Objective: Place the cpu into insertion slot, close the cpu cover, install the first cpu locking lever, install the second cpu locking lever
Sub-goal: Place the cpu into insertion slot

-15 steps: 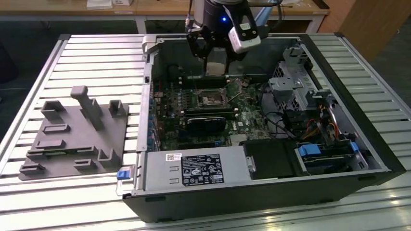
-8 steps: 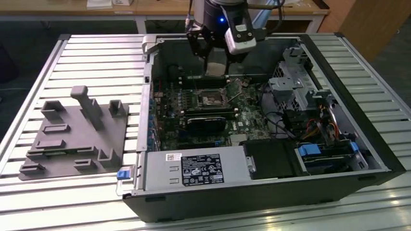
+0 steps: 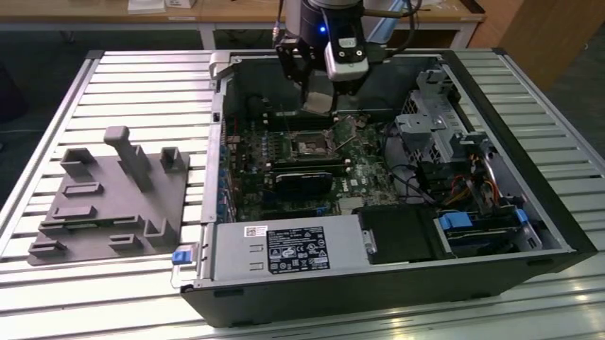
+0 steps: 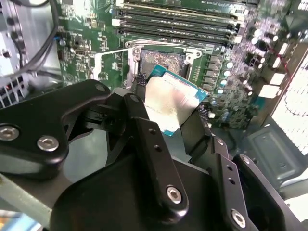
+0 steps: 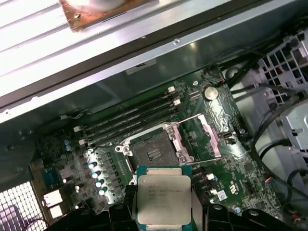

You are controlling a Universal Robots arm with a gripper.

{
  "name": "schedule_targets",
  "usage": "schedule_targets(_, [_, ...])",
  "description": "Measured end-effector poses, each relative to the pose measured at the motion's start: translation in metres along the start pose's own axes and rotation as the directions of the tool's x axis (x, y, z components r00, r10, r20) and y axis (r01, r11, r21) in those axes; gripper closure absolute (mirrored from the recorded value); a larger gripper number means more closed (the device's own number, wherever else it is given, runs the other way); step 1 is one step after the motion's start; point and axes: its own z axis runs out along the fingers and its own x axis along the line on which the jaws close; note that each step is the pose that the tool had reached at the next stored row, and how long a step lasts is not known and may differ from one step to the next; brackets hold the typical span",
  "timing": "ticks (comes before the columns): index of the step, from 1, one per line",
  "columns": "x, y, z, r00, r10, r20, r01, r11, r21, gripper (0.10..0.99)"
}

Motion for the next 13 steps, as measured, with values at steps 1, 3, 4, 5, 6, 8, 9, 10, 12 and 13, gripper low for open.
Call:
schedule_targets(1, [0.0000,0.0000,0.0001,0.9999,0.015,0.0012,-0.015,0.9999,0.000,0.549])
schedule_targets(3, [0.0000,0.0000,0.0002,0.9989,0.047,0.0036,-0.047,0.9989,-0.001,0.549])
schedule_targets(4, [0.0000,0.0000,0.0003,0.9981,0.061,0.0047,-0.061,0.9981,-0.001,0.549])
schedule_targets(5, [0.0000,0.0000,0.0004,0.9972,0.075,0.0057,-0.075,0.9972,-0.002,0.549])
schedule_targets(6, [0.0000,0.0000,0.0004,0.9960,0.089,0.0068,-0.089,0.9961,-0.002,0.549])
schedule_targets(8, [0.0000,0.0000,0.0006,0.9932,0.116,0.0088,-0.116,0.9932,-0.003,0.549])
schedule_targets(9, [0.0000,-0.0001,0.0007,0.9915,0.130,0.0099,-0.130,0.9915,-0.003,0.549])
schedule_targets(10, [0.0000,-0.0001,0.0007,0.9896,0.144,0.0109,-0.144,0.9896,-0.004,0.549])
schedule_targets(12, [0.0000,-0.0001,0.0009,0.9848,0.173,0.0131,-0.173,0.9849,-0.005,0.549])
schedule_targets(13, [0.0000,-0.0001,0.0010,0.9823,0.187,0.0141,-0.187,0.9824,-0.005,0.549])
